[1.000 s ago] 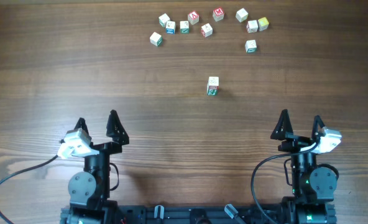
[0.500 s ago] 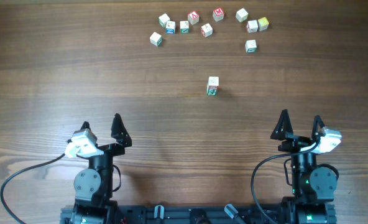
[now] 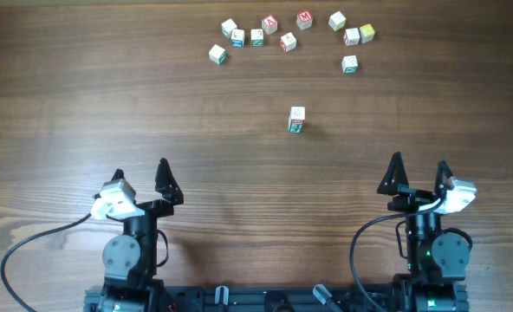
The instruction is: Form a tower
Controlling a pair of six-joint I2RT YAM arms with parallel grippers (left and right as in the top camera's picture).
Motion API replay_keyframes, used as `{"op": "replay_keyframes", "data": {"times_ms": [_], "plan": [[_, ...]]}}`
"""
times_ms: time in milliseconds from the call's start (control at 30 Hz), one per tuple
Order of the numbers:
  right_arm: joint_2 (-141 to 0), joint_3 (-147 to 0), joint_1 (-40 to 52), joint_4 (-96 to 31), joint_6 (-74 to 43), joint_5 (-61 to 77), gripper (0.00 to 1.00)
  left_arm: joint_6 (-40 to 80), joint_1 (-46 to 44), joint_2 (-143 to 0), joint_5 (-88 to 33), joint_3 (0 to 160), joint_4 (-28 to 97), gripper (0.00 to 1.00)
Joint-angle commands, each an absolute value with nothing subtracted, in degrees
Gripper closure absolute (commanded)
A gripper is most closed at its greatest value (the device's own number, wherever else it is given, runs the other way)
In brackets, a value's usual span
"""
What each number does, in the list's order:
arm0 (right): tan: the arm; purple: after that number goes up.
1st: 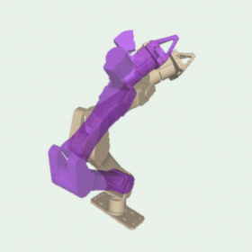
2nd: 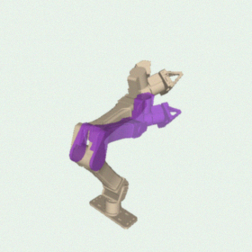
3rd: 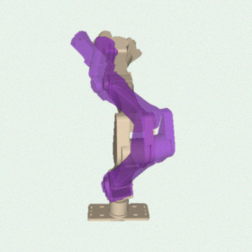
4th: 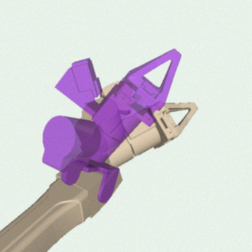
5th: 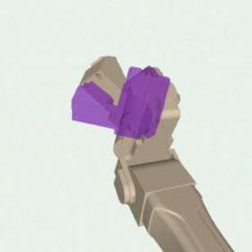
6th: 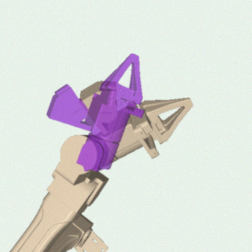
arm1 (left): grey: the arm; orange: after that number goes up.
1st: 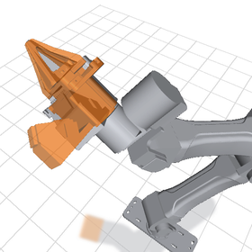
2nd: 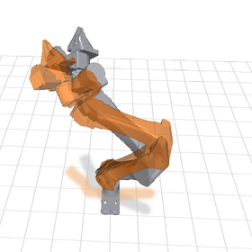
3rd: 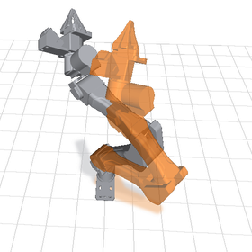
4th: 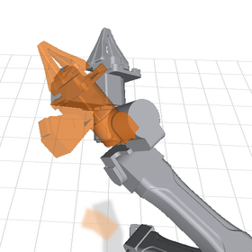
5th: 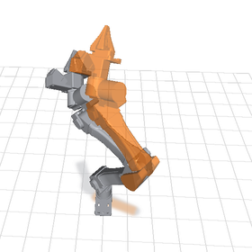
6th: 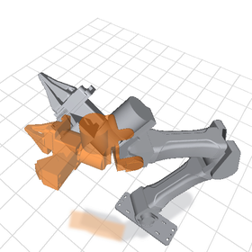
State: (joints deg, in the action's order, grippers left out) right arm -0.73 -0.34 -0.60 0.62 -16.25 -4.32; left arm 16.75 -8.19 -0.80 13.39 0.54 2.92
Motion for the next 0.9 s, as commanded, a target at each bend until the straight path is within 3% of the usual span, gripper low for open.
{"op": "replay_keyframes", "data": {"times_ms": [0, 267, 867], "plan": [[-0.27, -0.3, -0.89, 0.8, -16.69, -4.43, 0.0, 15.59, -7.81, -0.27, 12.67, 0.34, 3.03, 0.0], [-0.21, -0.3, -0.73, 0.34, -4.62, -1.32, 0.0, 15.59, -7.81, -0.27, 12.67, 0.34, 3.03, 0.0], [-0.21, -0.3, -0.73, 0.34, -4.51, -0.32, 0.0, 15.59, -7.81, -0.27, 12.67, 0.32, 3.03, 0.0]]}}
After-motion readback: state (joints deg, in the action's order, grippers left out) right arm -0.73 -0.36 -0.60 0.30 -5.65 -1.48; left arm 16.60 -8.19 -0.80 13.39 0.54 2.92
